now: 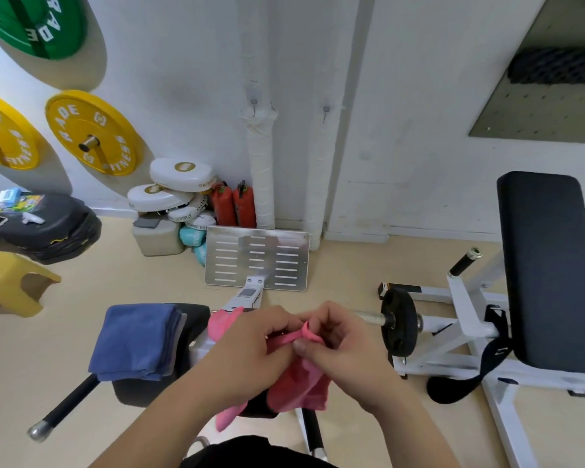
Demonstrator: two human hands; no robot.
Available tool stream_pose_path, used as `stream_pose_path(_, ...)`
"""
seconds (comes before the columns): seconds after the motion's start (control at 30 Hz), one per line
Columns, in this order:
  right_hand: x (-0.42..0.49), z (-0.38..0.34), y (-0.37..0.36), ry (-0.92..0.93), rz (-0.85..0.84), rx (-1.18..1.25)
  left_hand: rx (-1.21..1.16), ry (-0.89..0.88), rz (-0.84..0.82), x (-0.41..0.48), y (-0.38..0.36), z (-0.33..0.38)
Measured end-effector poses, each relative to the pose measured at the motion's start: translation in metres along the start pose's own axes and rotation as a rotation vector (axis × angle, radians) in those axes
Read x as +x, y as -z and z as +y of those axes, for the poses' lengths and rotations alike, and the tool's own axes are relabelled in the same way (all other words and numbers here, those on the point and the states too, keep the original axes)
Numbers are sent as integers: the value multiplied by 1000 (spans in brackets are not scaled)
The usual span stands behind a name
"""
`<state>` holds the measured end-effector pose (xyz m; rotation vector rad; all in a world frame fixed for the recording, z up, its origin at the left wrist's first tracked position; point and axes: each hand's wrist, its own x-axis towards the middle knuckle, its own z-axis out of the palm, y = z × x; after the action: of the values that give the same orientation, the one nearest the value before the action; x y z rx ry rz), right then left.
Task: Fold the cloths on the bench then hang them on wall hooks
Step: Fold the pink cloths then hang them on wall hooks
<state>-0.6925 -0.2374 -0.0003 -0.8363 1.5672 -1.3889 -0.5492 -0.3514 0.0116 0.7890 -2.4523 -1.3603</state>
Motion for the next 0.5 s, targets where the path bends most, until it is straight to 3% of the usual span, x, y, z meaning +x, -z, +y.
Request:
stream_pose_path(0.13,8,6,0,9,179,-104,-4,123,19,-7,11,-14)
stream_pose_path(0.3,22,20,13,9,557,-32,138,249,-63,-19,31,-47)
stream_pose_path(0.4,23,32,27,-38,719,-37,57,320,-11,-26,44,-57)
stream_pose_path(0.5,19,41,26,-85,746,-21,-113,346,46,-29,49,-55)
